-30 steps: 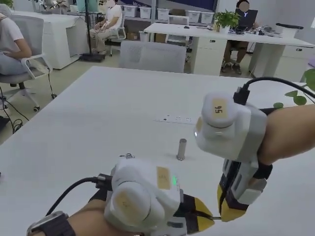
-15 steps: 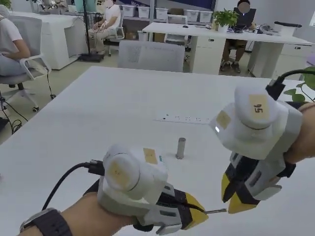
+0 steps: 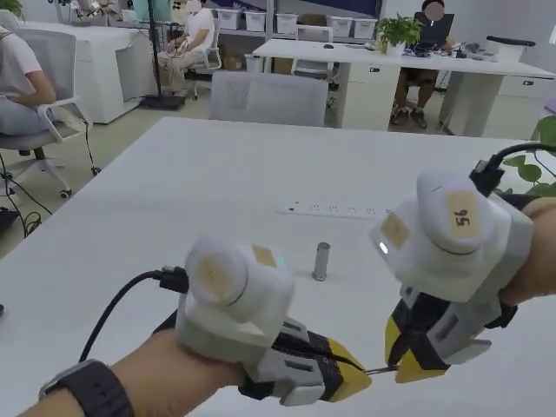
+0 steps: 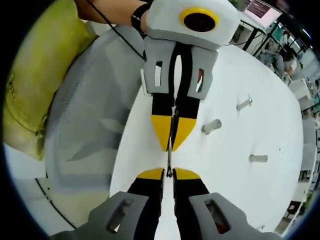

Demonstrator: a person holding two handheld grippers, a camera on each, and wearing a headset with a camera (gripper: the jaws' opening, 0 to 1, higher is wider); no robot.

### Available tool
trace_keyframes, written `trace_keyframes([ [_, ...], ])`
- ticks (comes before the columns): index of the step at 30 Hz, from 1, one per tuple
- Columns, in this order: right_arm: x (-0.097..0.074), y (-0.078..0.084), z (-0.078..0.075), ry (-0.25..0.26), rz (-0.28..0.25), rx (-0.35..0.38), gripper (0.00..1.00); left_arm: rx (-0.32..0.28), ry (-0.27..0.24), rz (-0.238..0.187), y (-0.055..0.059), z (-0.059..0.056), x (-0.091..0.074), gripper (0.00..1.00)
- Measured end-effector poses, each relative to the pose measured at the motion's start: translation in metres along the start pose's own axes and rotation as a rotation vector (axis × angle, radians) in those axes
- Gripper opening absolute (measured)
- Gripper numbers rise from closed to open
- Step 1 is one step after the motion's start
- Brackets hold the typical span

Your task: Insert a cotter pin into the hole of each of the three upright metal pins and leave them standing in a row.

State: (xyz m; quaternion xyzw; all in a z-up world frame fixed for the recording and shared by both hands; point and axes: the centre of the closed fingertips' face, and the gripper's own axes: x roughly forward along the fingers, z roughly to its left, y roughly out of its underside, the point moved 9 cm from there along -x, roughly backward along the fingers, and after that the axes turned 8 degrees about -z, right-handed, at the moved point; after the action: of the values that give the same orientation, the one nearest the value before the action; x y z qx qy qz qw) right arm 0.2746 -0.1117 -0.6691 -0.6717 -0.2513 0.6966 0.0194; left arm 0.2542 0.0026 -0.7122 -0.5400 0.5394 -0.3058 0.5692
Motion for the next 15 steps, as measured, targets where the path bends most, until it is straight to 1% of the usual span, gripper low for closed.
trace_keyframes([
  [4, -0.0001, 0.0003, -0.0008, 0.008, 0.002, -0.019, 0.07, -0.027, 0.001, -0.006, -0.0006, 0.0006, -0.0001, 0.00],
  [8, -0.0001, -0.0002, -0.0007, 0.010, 0.003, -0.035, 0.06, -0.069, 0.008, -0.011, -0.0005, 0.0020, -0.0008, 0.00],
  [10, -0.0005, -0.0005, -0.0014, 0.016, 0.002, -0.040, 0.05, -0.078, 0.006, -0.015, -0.0007, 0.0026, -0.0009, 0.00],
  [13, -0.0013, -0.0009, -0.0033, 0.017, 0.000, -0.018, 0.05, -0.050, 0.001, -0.018, -0.0013, 0.0021, -0.0013, 0.00],
  [14, -0.0018, -0.0012, -0.0043, 0.015, 0.001, 0.005, 0.04, -0.034, 0.001, -0.021, -0.0014, 0.0018, -0.0012, 0.00],
  [15, -0.0021, -0.0014, -0.0050, 0.016, 0.001, 0.010, 0.04, -0.001, -0.005, -0.014, -0.0013, 0.0021, -0.0013, 0.00],
])
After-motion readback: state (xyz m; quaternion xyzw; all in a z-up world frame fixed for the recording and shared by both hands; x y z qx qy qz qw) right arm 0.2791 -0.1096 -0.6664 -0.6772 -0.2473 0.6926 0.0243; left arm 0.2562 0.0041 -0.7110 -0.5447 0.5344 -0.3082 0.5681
